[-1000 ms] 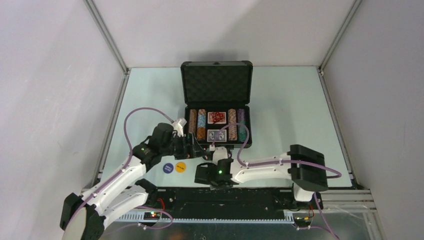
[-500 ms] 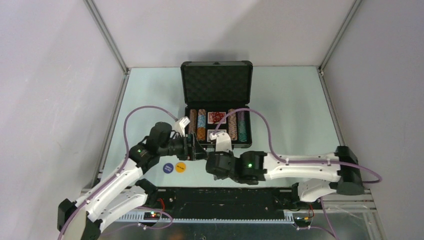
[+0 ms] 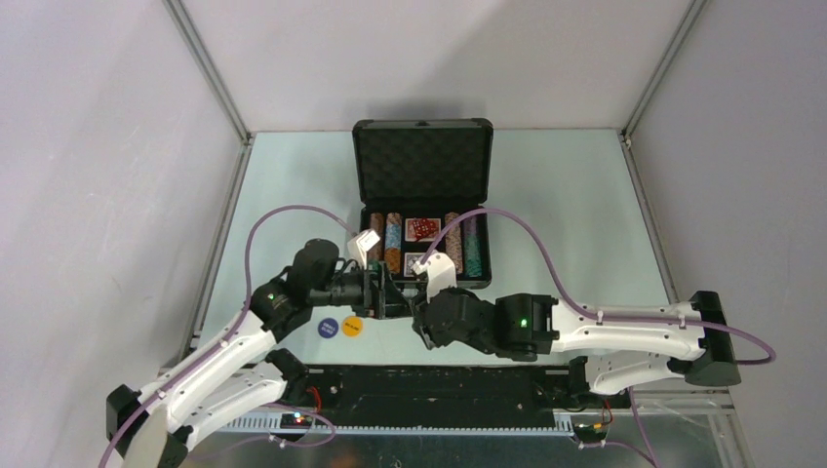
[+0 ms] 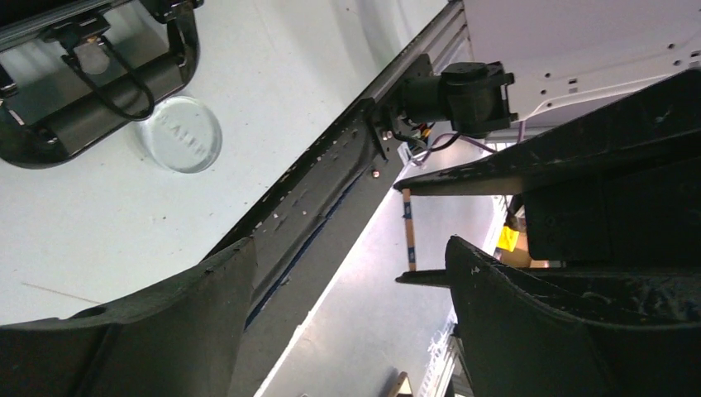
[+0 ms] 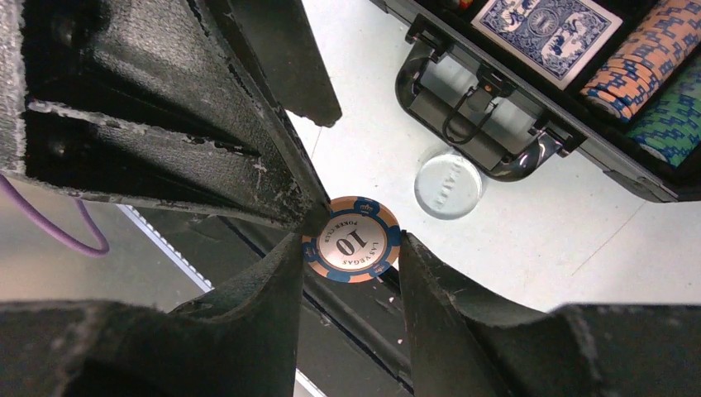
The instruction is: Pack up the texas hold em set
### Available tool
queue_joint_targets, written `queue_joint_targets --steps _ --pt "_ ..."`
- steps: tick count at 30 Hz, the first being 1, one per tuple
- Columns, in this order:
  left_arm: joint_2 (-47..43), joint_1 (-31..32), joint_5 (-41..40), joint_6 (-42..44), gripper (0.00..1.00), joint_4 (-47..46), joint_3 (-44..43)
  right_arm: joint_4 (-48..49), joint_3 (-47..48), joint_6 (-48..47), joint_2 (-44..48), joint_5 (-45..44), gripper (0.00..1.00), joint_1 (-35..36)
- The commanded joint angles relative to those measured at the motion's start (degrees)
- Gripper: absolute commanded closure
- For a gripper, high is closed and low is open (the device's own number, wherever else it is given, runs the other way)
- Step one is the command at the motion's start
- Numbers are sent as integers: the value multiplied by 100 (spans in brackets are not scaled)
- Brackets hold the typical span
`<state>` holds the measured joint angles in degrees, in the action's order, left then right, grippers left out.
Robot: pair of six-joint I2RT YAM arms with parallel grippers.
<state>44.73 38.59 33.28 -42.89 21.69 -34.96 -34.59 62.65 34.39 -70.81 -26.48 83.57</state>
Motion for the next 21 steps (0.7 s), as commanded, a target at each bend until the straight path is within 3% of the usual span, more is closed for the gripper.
queue_joint_targets --steps 1,10,21 --pt "-53 117 173 -275 11 -334 -195 312 -17 -298 185 107 60 26" --pt "-5 336 269 -455 15 -676 -112 371 -16 -364 261 45 61 46" --pt "181 686 297 -329 31 -699 -130 313 -17 -421 391 -165 61 119"
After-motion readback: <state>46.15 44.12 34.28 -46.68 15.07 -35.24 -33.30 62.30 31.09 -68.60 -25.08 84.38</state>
